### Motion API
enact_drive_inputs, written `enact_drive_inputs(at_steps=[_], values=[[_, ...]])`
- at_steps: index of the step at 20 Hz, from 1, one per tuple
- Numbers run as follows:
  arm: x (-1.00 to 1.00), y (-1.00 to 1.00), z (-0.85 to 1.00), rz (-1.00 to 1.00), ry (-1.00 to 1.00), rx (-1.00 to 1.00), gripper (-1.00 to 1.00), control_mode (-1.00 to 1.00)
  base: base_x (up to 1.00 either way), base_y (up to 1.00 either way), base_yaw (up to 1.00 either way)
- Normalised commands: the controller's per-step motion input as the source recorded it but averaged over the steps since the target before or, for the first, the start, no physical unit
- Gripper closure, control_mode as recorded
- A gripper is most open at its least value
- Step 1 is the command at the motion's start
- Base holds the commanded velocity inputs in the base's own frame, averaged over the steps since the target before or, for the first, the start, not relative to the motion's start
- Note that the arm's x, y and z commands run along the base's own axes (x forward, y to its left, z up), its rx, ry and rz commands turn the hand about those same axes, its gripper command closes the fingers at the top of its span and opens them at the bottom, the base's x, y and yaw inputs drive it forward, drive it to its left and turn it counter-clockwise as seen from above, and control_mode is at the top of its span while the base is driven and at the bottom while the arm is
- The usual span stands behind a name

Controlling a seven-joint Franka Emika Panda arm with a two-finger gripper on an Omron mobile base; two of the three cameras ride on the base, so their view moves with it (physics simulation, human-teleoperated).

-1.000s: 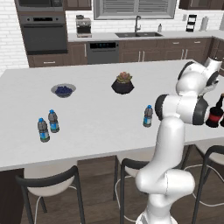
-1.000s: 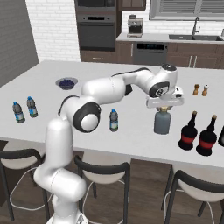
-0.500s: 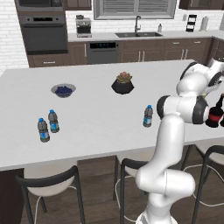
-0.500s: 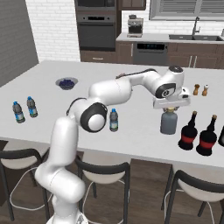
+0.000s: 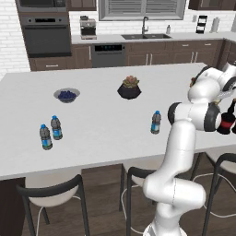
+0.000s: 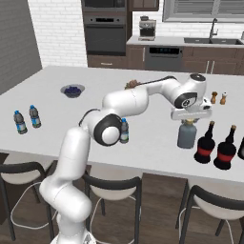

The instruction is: Move the plastic bottles in the middle to the plastics group, and the glass bottles in the middle to the glass group.

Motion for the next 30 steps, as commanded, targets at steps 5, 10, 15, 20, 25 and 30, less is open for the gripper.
enact_drive_inputs(at_steps=[5, 10, 15, 20, 25, 30], values=[[0.02, 0.0, -0.52, 0.0, 0.01, 0.0, 1.0, -1.0, 0.0, 0.0, 0.0], [0.0, 0.0, -0.35, 0.0, 0.0, -0.04, 1.0, -1.0, 0.0, 0.0, 0.0], [0.0, 0.0, -0.16, 0.0, 0.0, -0.04, 1.0, -1.0, 0.0, 0.0, 0.0], [0.0, 0.0, -0.01, 0.0, 0.0, -0.01, 1.0, -1.0, 0.0, 0.0, 0.0], [0.0, 0.0, 0.0, 0.0, 0.0, 0.0, -1.0, -1.0, 0.0, 0.0, 0.0], [0.0, 0.0, 0.05, 0.0, 0.0, -0.03, -1.0, -1.0, 0.0, 0.0, 0.0]])
